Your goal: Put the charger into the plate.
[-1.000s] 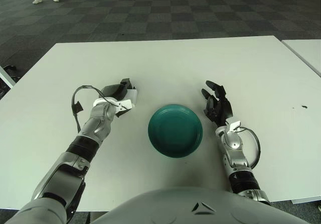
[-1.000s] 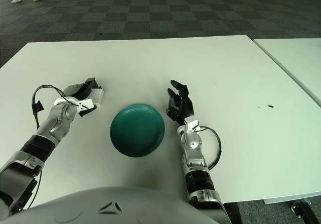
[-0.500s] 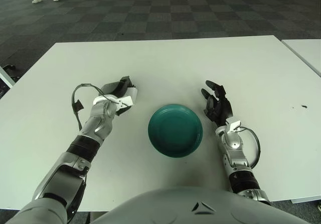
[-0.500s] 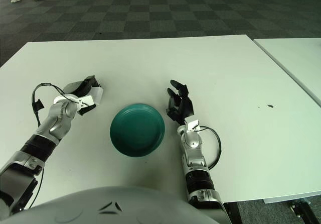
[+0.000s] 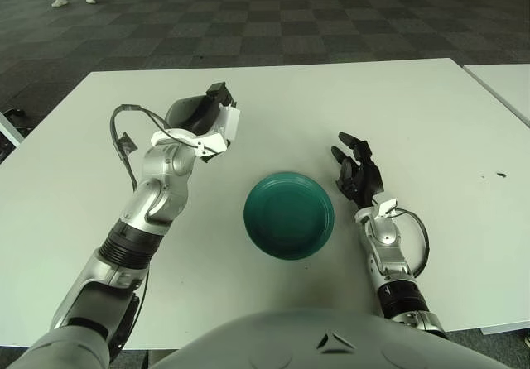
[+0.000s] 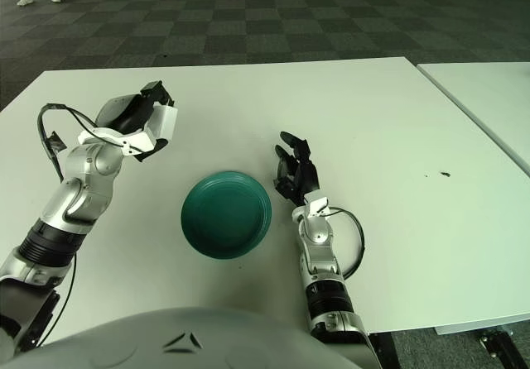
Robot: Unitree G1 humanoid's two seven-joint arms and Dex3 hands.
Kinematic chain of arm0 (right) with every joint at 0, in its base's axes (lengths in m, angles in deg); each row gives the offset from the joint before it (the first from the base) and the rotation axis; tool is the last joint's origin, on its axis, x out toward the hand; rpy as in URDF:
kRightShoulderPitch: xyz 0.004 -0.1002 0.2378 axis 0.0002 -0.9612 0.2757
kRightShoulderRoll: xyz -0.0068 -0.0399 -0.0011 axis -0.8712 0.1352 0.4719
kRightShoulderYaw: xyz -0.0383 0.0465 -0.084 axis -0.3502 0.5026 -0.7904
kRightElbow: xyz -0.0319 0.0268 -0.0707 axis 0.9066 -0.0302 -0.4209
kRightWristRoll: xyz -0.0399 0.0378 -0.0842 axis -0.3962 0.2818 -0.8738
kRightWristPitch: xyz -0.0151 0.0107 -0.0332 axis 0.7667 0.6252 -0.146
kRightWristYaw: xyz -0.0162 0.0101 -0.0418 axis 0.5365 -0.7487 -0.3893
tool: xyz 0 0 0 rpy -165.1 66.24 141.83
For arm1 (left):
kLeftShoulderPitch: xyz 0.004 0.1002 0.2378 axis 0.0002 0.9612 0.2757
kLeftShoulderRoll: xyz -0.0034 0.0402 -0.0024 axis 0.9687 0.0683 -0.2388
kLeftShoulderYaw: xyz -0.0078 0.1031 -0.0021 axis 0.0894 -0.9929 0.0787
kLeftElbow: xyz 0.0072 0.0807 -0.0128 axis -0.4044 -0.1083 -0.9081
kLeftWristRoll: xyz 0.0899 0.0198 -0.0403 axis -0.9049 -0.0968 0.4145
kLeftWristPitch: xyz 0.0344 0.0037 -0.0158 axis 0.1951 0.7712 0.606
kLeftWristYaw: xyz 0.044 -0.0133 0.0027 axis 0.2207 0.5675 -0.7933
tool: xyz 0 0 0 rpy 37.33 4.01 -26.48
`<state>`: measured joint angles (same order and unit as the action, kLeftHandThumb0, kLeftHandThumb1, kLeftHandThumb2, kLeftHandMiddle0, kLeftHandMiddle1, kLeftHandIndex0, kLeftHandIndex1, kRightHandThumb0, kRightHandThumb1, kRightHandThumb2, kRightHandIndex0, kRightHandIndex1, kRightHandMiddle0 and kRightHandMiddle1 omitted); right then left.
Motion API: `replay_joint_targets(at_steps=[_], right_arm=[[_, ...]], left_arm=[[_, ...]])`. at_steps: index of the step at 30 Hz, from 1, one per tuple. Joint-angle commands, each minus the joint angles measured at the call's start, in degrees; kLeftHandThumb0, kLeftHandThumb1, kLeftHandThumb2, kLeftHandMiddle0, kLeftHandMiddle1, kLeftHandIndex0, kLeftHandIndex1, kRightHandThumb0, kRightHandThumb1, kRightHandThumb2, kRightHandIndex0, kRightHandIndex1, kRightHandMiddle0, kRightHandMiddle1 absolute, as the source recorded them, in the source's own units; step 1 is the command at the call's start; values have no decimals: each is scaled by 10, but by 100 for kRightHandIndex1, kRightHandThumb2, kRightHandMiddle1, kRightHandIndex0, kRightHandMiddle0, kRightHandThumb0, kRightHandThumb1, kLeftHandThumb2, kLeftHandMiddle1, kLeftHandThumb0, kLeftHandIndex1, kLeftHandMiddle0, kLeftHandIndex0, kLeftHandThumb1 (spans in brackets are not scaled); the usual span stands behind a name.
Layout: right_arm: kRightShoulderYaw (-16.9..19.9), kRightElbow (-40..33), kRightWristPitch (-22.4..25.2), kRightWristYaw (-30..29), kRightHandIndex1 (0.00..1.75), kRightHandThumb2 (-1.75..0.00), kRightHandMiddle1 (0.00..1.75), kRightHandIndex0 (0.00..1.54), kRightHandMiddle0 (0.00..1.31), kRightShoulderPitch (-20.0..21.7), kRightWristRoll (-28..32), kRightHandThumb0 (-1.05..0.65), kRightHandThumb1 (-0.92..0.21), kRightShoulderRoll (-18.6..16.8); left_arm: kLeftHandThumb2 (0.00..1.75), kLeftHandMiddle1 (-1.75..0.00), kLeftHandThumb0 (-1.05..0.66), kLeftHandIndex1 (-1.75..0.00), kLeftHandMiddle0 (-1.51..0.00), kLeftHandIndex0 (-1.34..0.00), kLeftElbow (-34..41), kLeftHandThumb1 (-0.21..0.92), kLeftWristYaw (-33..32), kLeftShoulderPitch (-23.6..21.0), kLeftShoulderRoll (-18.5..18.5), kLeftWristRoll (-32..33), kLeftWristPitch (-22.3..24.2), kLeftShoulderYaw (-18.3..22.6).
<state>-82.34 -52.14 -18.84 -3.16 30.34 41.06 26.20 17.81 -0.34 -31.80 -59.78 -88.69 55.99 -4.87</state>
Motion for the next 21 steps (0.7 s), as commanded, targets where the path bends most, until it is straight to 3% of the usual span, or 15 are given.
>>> replay_joint_targets(at_steps=[1,9,16,21], right_arm=[[5,102,50,-4,1,-87,79,47,0,-64,1,-68,-92,-1],[5,104,49,-6,1,-87,78,47,0,-63,2,-69,-92,-3],[3,98,55,-9,1,-86,78,46,0,-66,2,-69,-92,-6],[1,90,59,-10,0,-86,77,45,0,-69,1,-69,-92,-9]], left_arm=[[142,-175,-50,-175,-112,-68,41,23,21,22,8,4,-16,2],[137,-175,-49,-175,-118,-64,63,27,74,55,25,34,-73,-24],[126,-175,-46,-175,-106,-58,79,35,169,52,33,67,-76,-45],[120,-175,-45,-175,-97,-54,87,40,196,54,28,66,-82,-64]])
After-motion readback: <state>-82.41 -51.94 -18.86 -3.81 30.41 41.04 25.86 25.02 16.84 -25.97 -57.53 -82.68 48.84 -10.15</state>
